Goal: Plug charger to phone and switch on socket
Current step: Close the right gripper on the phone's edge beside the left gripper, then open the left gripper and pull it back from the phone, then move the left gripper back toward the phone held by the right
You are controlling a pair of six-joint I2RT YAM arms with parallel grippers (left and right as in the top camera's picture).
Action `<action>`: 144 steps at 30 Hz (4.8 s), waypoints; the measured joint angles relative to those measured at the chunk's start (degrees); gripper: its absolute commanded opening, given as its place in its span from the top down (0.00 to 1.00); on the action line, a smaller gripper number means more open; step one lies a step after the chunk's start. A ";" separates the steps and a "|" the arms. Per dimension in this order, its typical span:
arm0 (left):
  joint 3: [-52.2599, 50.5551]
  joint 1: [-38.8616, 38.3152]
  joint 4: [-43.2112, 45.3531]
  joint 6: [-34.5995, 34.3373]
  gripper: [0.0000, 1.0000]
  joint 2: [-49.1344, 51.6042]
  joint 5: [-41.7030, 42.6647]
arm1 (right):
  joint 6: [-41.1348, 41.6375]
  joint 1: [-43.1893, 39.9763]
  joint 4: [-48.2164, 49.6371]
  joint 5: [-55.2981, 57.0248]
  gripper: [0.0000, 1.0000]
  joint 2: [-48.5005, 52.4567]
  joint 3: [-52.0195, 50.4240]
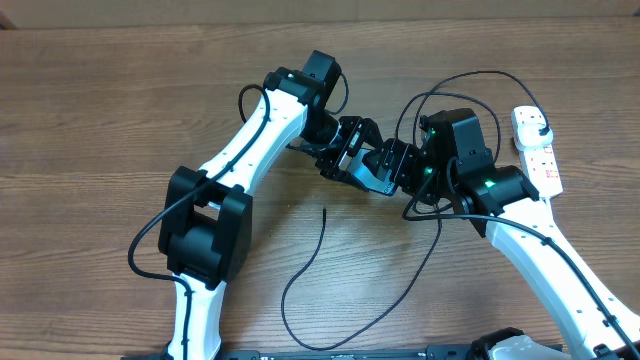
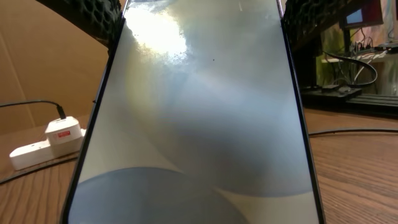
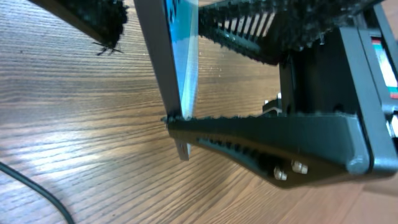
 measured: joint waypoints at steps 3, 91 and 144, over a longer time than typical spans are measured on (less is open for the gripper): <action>0.00 -0.11 -0.02 -0.44 0.96 0.00 0.17 | 0.11 0.00 -0.09 0.70 0.41 0.00 0.00; 0.11 3.43 2.54 5.97 0.00 -0.44 -2.03 | 2.14 -1.75 -1.09 2.10 0.96 3.48 0.00; -21.75 30.42 1.68 68.32 0.01 -1.07 36.76 | 20.72 -9.77 12.11 -17.16 0.96 3.50 0.00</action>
